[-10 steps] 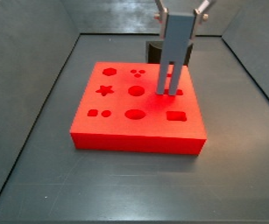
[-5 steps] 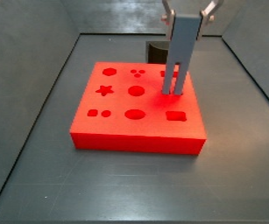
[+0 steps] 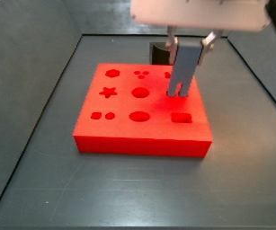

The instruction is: Insert the double-square object.

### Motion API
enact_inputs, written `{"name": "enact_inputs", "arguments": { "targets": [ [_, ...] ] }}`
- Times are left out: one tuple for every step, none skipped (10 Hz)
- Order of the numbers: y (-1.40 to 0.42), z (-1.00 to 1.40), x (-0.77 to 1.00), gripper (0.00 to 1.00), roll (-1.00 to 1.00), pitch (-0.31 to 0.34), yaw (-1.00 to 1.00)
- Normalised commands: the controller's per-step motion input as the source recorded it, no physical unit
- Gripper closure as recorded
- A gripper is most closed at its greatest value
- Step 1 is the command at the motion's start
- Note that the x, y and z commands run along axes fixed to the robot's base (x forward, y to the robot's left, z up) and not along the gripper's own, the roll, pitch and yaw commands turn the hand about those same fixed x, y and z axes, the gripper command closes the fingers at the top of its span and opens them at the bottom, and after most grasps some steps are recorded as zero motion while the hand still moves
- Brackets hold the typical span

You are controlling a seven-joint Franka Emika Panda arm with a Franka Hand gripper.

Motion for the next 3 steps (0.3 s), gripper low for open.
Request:
{"name": "enact_inputs", "arguments": {
  "targets": [
    [0.00, -0.07, 0.00, 1.00, 0.00, -0.011, 0.06],
    [0.00, 0.00, -0.02, 1.00, 0.00, -0.067, 0.00],
    [0.00, 0.00, 0.00, 1.00, 0.00, 0.000, 0.00]
  ]
}}
